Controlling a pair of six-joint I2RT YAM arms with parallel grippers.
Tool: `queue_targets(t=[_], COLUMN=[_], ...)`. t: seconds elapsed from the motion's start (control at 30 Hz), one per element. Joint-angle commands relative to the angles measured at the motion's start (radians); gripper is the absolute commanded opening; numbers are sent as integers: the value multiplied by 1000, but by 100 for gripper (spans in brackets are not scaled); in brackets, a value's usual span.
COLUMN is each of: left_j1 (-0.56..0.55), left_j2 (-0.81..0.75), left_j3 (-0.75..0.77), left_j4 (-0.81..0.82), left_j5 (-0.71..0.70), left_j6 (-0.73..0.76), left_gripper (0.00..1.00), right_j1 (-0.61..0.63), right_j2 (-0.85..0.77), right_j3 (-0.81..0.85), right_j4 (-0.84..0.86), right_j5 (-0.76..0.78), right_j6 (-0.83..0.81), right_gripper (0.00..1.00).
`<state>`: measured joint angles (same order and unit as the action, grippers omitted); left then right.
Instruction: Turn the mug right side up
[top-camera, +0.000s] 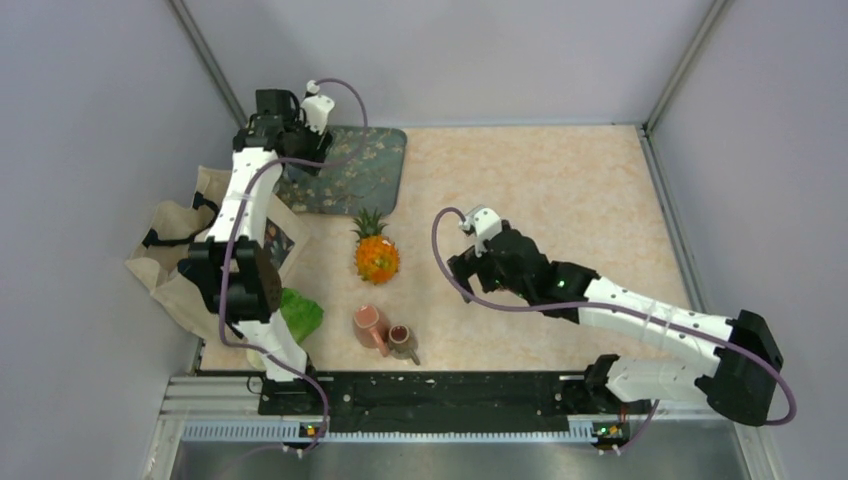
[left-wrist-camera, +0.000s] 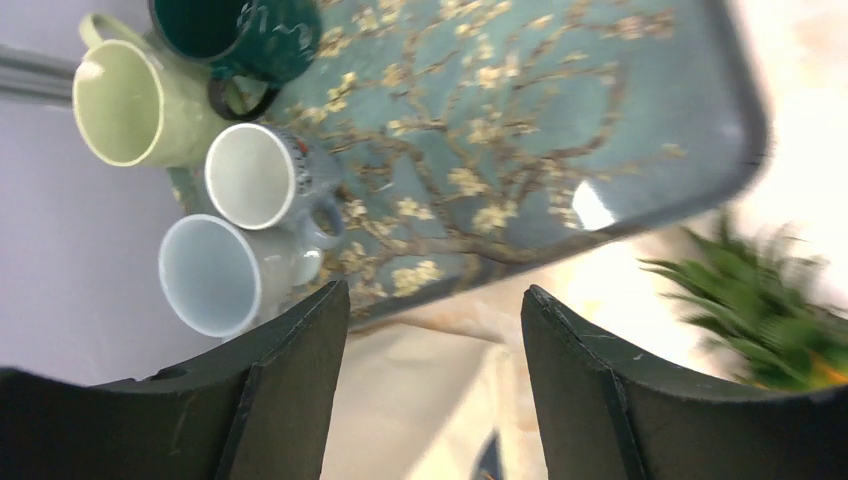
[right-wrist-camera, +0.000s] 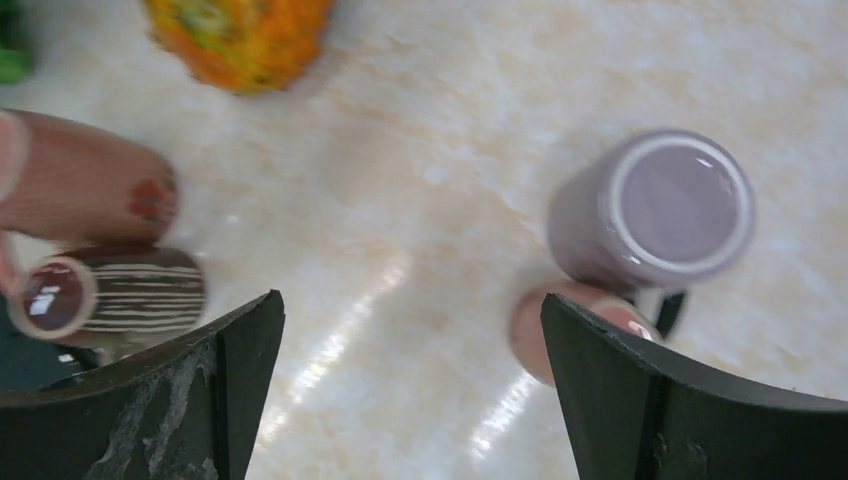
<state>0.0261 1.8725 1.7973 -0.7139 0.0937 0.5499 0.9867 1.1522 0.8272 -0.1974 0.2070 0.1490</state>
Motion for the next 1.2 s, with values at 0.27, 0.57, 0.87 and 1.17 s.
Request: queue_targets(t=[0.27,0.57,0.87,1.17], left_j1=[0,1,1,1], left_j2=[-345,-401,-435,-453], left_j3=[-340,-424,-433,-436], left_j4=[-117,-96,-93,-87], left_j5=[341,320,312,317], left_j6=[-128,-156,-148,-132], left_gripper=[69,70,70,70], right_j1=[-535,-617,-556,-256], right_j2=[-69,15,133,19], right_j3=[10,-53,-47,-88], right_j4=[-321,-48,-120,-150], right_j5=[-306,-620,-564,-426], right_j6=[-3,-9,58,261], right_gripper=[99,99,92,92])
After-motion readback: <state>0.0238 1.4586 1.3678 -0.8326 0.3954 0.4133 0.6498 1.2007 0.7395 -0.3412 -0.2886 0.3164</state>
